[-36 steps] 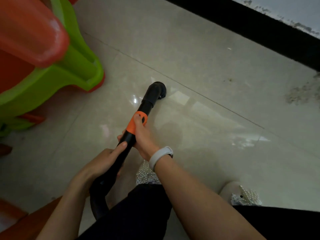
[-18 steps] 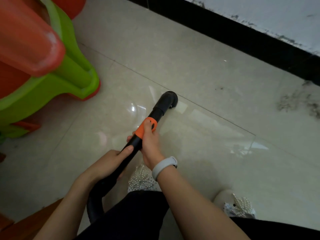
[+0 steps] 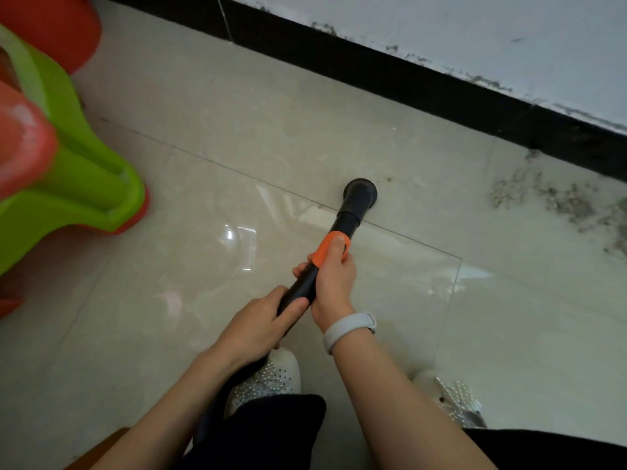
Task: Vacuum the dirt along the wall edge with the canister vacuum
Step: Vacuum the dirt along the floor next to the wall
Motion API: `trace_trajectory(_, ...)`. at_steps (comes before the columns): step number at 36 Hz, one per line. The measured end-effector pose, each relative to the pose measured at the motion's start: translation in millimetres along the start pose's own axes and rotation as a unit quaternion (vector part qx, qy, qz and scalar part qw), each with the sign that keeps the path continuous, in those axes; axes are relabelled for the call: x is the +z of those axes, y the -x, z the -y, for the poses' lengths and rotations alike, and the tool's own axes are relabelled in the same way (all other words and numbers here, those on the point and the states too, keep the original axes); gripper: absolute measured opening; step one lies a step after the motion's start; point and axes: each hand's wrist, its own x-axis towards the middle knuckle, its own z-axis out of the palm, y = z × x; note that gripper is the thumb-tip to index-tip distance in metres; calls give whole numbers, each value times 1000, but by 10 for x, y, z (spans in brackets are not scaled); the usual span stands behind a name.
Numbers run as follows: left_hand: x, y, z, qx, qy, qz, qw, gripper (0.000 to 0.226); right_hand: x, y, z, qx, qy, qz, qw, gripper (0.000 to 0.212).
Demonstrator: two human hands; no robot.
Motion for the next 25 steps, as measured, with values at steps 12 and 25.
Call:
trace_trajectory(12,-178,-572,-261,36,109,-14,993,37,298,-291,551,-9,38,-7,999,29)
trace_trajectory(25,-22,-740,-482,66,65,87,992,58,-152,-400,595,-36,-44,-113,992,27)
